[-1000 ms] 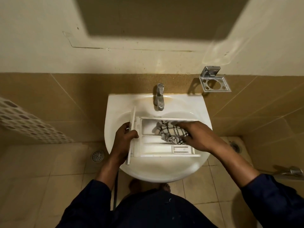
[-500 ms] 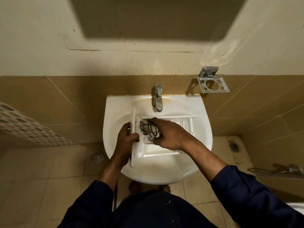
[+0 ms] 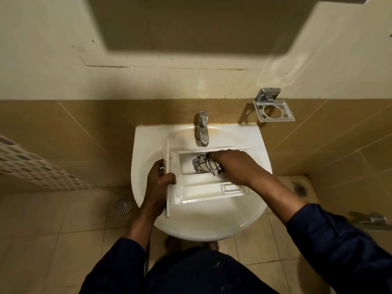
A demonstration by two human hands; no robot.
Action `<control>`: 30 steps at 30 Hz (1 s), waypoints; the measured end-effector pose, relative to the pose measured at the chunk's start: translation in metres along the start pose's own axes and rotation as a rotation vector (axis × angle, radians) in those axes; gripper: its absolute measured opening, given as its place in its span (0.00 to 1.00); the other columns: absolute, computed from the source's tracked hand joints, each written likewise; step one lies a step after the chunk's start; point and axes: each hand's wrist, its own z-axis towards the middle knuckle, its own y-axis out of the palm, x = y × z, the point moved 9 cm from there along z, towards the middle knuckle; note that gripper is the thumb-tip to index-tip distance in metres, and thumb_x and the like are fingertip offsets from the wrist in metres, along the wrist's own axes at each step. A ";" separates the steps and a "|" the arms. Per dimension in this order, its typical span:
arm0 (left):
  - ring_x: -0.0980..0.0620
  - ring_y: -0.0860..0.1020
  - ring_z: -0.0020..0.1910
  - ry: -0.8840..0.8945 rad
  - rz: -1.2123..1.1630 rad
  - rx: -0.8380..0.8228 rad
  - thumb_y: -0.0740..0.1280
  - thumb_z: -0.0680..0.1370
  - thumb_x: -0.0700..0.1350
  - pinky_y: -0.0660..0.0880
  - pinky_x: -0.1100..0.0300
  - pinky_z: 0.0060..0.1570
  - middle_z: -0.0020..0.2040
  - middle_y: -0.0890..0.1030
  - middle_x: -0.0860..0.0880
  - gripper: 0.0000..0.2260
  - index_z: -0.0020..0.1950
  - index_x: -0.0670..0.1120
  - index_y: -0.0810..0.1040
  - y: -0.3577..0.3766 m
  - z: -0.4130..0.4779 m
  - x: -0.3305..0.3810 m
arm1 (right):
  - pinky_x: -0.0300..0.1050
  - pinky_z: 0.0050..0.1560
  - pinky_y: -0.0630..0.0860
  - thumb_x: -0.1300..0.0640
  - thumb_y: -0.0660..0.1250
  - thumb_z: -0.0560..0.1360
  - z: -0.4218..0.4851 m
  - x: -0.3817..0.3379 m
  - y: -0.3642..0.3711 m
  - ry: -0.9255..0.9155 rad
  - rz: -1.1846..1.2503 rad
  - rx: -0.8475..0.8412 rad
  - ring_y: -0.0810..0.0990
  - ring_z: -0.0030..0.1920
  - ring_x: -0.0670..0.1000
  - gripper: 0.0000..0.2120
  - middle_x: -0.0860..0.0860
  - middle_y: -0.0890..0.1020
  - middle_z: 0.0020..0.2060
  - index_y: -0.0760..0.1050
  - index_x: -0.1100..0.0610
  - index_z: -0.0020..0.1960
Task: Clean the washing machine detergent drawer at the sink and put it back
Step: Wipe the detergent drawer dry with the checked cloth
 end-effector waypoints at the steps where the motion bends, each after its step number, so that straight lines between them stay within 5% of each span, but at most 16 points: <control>1: 0.47 0.81 0.45 -0.004 0.008 -0.014 0.63 0.61 0.39 0.77 0.55 0.40 0.49 0.82 0.45 0.26 0.59 0.45 0.76 0.005 0.001 -0.001 | 0.46 0.46 0.72 0.63 0.65 0.70 0.003 -0.012 0.002 -0.023 0.044 0.028 0.77 0.59 0.58 0.29 0.52 0.80 0.60 0.69 0.46 0.69; 8: 0.47 0.81 0.45 0.001 0.005 -0.014 0.63 0.61 0.39 0.77 0.55 0.39 0.49 0.82 0.44 0.26 0.59 0.43 0.77 0.005 0.001 0.000 | 0.48 0.49 0.76 0.64 0.65 0.71 0.004 -0.033 0.003 -0.119 0.095 0.113 0.78 0.58 0.56 0.27 0.50 0.80 0.59 0.71 0.46 0.68; 16: 0.46 0.80 0.45 -0.032 0.006 -0.016 0.63 0.60 0.39 0.78 0.52 0.41 0.47 0.81 0.45 0.25 0.57 0.44 0.77 0.007 0.004 0.003 | 0.49 0.42 0.75 0.60 0.65 0.69 0.004 0.001 -0.004 0.121 -0.013 0.176 0.81 0.49 0.60 0.19 0.54 0.82 0.48 0.75 0.51 0.59; 22: 0.43 0.80 0.49 -0.033 0.057 -0.034 0.63 0.60 0.41 0.79 0.48 0.46 0.50 0.82 0.43 0.26 0.59 0.45 0.77 0.014 0.005 0.004 | 0.48 0.41 0.75 0.62 0.66 0.66 0.005 -0.032 0.002 0.029 0.046 0.234 0.80 0.50 0.58 0.28 0.52 0.82 0.50 0.72 0.48 0.65; 30: 0.40 0.79 0.50 -0.041 0.029 0.022 0.64 0.60 0.41 0.78 0.45 0.46 0.52 0.81 0.40 0.25 0.58 0.43 0.78 0.001 0.003 0.001 | 0.47 0.45 0.75 0.61 0.66 0.66 -0.018 0.021 -0.014 0.179 0.080 0.213 0.80 0.54 0.57 0.27 0.49 0.82 0.55 0.74 0.46 0.64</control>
